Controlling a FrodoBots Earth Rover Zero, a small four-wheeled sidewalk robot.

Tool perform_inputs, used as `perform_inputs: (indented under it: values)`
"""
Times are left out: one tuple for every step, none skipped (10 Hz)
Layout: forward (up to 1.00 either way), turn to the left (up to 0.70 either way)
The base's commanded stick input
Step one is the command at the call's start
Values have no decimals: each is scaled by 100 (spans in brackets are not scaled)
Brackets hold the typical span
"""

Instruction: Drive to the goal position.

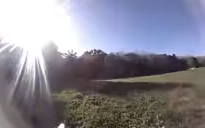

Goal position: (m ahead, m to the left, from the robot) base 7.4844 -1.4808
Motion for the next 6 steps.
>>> perform_inputs:
  values:
    - [71, -19]
    - [71, -30]
    - [71, -35]
    - [71, -35]
    - [71, -35]
    - [71, -35]
